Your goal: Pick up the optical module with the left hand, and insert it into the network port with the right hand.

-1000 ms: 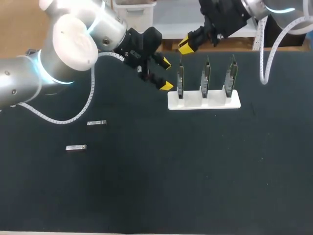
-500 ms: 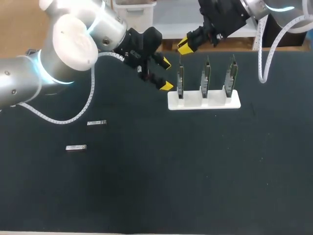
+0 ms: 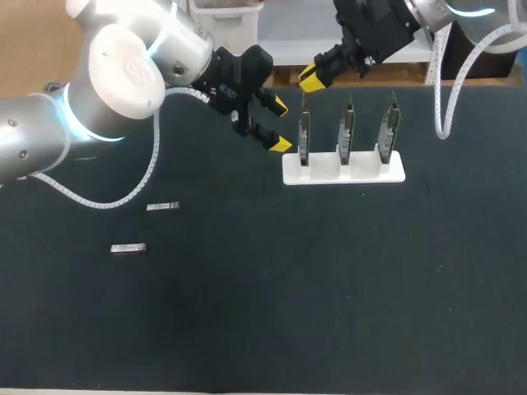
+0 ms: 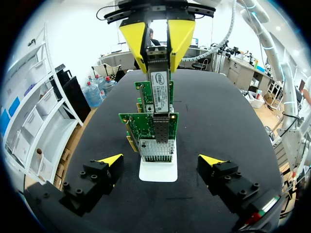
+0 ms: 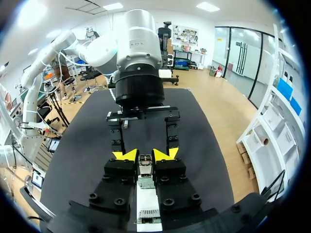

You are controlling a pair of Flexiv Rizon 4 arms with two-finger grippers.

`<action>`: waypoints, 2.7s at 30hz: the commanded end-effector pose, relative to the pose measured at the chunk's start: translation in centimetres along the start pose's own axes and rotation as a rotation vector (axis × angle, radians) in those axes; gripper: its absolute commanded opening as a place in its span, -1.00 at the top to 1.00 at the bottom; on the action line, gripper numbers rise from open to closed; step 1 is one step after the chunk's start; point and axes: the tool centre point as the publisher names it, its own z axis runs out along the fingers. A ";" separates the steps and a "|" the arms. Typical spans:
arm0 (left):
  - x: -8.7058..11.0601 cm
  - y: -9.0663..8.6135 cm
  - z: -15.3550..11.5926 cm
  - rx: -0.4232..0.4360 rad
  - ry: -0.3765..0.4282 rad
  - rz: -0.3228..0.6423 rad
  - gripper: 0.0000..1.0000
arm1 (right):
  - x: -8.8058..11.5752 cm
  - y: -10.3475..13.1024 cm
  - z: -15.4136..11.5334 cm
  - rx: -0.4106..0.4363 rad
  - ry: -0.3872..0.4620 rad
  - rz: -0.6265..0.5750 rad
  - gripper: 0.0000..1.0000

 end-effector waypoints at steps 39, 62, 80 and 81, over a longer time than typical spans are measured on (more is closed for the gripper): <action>0.0 0.0 0.0 0.000 0.003 -0.001 -1.00 | -0.6 0.2 -0.6 -0.042 -0.053 0.021 -1.00; 0.0 0.0 0.0 0.000 0.003 -0.001 -1.00 | 0.9 -0.8 0.9 -0.063 -0.018 0.051 1.00; 0.0 0.0 0.0 0.000 0.003 -0.001 -1.00 | 1.9 -0.8 1.7 -0.084 0.022 0.062 1.00; 0.0 0.0 0.0 0.000 0.003 -0.001 -1.00 | 1.9 -0.8 1.7 -0.083 0.023 0.063 1.00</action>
